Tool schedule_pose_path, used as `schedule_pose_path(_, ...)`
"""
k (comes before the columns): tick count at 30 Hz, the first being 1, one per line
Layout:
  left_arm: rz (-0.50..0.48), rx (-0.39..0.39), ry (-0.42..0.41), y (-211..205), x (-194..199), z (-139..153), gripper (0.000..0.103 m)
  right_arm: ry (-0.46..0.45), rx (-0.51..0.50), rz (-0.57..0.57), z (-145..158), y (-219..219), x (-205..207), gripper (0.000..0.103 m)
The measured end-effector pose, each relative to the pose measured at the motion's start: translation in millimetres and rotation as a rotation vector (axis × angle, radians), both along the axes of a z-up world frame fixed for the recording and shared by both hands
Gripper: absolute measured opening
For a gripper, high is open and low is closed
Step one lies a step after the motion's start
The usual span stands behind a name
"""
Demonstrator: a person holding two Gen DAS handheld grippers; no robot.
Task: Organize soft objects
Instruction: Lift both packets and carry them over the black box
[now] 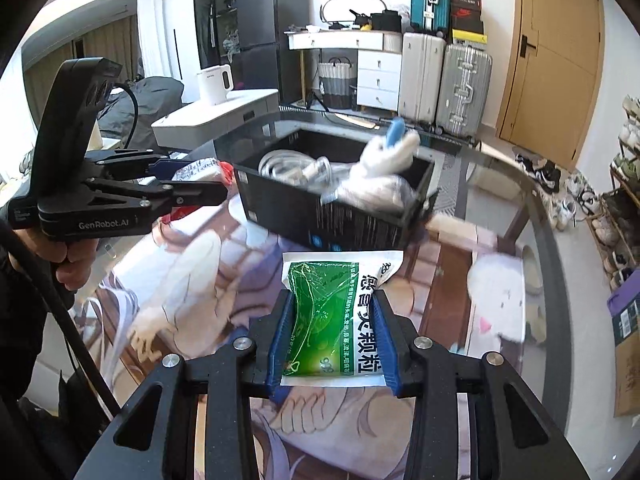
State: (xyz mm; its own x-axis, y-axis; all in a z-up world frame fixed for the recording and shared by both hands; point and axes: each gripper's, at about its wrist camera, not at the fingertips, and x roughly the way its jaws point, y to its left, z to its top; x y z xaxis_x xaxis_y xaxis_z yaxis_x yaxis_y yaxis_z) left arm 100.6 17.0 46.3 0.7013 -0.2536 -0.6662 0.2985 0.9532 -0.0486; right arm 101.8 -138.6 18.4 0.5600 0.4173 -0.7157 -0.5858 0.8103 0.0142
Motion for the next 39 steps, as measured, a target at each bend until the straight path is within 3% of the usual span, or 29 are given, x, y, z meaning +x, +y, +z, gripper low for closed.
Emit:
schedule_pose_path(1,0.000,0.002,-0.007,0.3,1.2,2.9,0.044,-0.008,0.000,0.002,4.4,1.3,1.2,0.038)
schedule_pose_path(19,0.038,-0.022,-0.047,-2.8,37.4,18.4,0.044,-0.080,0.005,0.027,62.9,30.7,43.8,0.038)
schedule_pose_path(39,0.063,-0.010,-0.019,-3.1,89.2,3.7,0.044,-0.068,-0.091,0.012,51.5,74.0,107.6,0.038)
